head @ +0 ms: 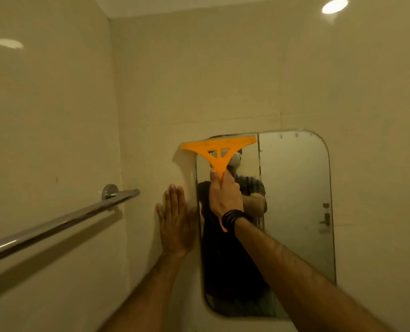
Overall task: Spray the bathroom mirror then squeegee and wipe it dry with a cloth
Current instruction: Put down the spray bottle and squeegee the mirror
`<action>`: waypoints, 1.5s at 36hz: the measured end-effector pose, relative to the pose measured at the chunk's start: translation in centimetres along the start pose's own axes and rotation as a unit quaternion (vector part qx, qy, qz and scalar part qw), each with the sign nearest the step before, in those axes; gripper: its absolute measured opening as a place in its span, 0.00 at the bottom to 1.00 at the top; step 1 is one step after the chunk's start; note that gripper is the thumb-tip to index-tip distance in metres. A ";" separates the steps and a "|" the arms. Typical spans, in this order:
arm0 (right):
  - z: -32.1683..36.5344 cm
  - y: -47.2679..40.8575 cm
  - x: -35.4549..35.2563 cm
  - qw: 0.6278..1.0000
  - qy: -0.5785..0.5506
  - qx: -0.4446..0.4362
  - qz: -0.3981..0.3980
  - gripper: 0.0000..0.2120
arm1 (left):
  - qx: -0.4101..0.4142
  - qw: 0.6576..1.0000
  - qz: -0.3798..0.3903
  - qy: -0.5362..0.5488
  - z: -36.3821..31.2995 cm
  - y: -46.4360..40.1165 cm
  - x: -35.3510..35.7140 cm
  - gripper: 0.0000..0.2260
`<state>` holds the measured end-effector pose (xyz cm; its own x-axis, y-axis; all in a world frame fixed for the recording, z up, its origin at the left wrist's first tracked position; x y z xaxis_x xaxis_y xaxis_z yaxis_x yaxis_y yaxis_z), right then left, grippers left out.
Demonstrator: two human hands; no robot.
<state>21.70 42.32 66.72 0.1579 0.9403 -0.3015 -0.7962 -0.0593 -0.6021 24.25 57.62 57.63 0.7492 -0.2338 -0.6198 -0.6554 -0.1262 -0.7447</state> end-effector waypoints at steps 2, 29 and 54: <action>-0.9 0.5 0.5 1.000 -0.004 0.001 0.000 0.23 | 0.012 1.000 -0.020 -0.005 0.5 0.1 0.5 0.32; -6.1 6.6 -0.9 0.998 -0.017 -0.031 -0.056 0.21 | 0.059 0.993 -0.097 -0.008 1.2 1.0 1.3 0.28; -18.6 15.1 3.2 0.997 0.012 0.074 0.035 0.29 | 0.050 0.992 -0.114 -0.016 1.3 1.1 1.4 0.28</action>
<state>21.03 38.25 42.89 0.1115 0.9268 -0.3586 -0.8833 -0.0730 -0.4632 24.71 58.35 55.57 0.8808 -0.1789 -0.4383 -0.4564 -0.0750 -0.8866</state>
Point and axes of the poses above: each hand's wrist, its own y-axis away from the middle knuckle, its own x-axis out of the palm, z = x × y, the point moved 4 cm from there along -y, towards the middle knuckle, and after that the axes turned 12 degrees about z, right-handed, at the moved point
